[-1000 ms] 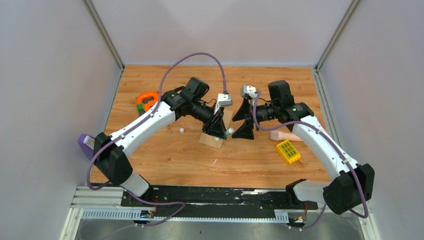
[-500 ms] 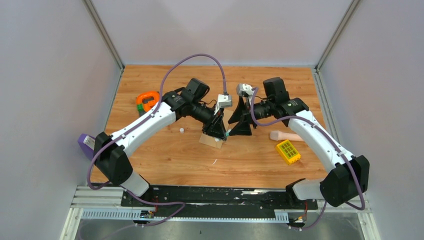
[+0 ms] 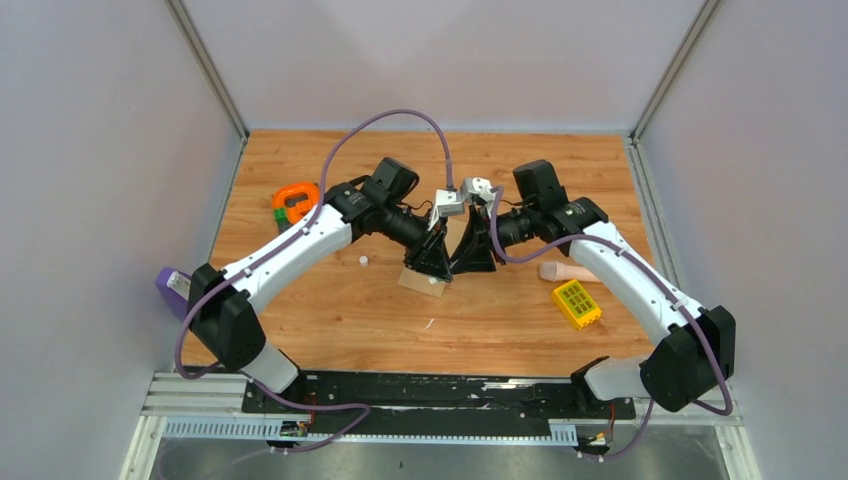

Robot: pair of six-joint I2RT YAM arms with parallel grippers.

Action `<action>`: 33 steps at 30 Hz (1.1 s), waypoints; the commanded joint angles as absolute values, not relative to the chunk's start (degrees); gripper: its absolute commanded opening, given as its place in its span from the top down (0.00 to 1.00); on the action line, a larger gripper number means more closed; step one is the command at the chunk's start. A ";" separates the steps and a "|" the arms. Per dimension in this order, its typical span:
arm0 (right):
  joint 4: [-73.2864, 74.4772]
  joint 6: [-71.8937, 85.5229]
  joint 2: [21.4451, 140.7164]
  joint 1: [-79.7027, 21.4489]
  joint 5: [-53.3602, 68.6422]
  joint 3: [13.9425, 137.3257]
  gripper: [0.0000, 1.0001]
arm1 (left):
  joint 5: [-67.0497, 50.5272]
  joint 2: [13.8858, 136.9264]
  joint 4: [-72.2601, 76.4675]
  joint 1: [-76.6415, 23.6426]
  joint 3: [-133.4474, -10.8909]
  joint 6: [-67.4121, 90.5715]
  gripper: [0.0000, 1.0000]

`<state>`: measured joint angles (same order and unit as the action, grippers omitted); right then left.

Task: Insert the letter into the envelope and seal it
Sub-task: Screw the solid glue.

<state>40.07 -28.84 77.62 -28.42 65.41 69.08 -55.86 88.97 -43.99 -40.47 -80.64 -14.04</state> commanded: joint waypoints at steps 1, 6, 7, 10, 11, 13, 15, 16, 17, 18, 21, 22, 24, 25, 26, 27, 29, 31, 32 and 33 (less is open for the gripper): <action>41.15 -32.09 77.04 -29.09 64.84 70.59 0.69 | -56.76 87.96 -42.10 -40.61 -80.74 -13.75 1.00; 42.64 -34.43 75.78 -29.10 65.06 70.08 0.62 | -56.82 87.85 -42.01 -40.61 -80.50 -13.77 1.00; 42.83 -34.53 75.81 -29.09 65.18 70.05 0.59 | -56.94 87.87 -42.01 -40.61 -80.55 -13.78 1.00; 42.99 -34.64 76.33 -29.15 64.98 70.15 0.50 | -57.07 88.10 -42.14 -40.61 -80.64 -13.78 1.00; 43.02 -34.67 76.53 -29.15 64.91 70.18 0.50 | -57.16 88.13 -42.18 -40.61 -80.65 -13.79 1.00; 43.02 -34.91 76.72 -29.17 65.08 70.11 0.50 | -57.32 88.22 -42.25 -40.61 -80.75 -13.72 1.00; 42.91 -35.11 76.73 -29.17 65.09 69.96 0.52 | -57.41 88.24 -42.34 -40.61 -80.74 -13.86 1.00; 42.96 -35.14 76.74 -29.18 65.12 70.03 0.53 | -57.44 88.24 -42.35 -40.61 -80.71 -13.92 1.00; 43.00 -35.29 76.77 -29.17 64.96 69.99 0.53 | -57.52 88.24 -42.36 -40.61 -80.69 -13.95 1.00; 42.96 -35.66 76.61 -29.18 64.62 69.84 0.52 | -57.59 88.24 -42.45 -40.61 -80.69 -13.99 1.00; 42.93 -37.18 76.23 -29.22 63.36 69.49 0.47 | -58.02 88.18 -42.61 -40.61 -80.71 -14.18 1.00; 42.93 -37.72 76.04 -29.17 63.25 69.30 0.48 | -58.12 88.12 -42.67 -40.61 -80.70 -14.21 1.00; 42.90 -38.71 75.66 -29.18 63.26 69.04 0.48 | -58.30 88.15 -42.79 -40.61 -80.70 -14.31 1.00; 43.05 -39.20 75.50 -29.18 63.40 68.83 0.49 | -58.37 88.15 -42.79 -40.61 -80.66 -14.32 1.00; 43.06 -39.87 75.23 -29.19 63.49 68.63 0.49 | -58.47 88.15 -42.87 -40.61 -80.67 -14.39 1.00; 43.01 -40.43 75.05 -29.18 63.54 68.49 0.50 | -58.50 88.15 -42.92 -40.61 -80.75 -14.45 1.00; 43.11 -41.09 75.06 -29.18 63.73 68.46 0.57 | -58.58 88.11 -42.96 -40.61 -80.69 -14.45 1.00; 43.62 -42.13 74.93 -29.39 63.98 68.42 0.55 | -58.54 88.07 -43.05 -40.61 -80.72 -14.52 1.00; 43.89 -42.97 74.78 -29.56 63.87 68.32 0.52 | -58.60 88.07 -43.06 -40.61 -80.69 -14.55 1.00; 43.92 -43.21 74.72 -29.80 63.55 68.29 0.51 | -58.61 88.07 -43.06 -40.61 -80.73 -14.58 1.00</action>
<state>42.61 -39.09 76.12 -28.86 63.51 68.71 -56.34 88.97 -44.34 -40.49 -80.25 -14.17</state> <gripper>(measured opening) 0.468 0.303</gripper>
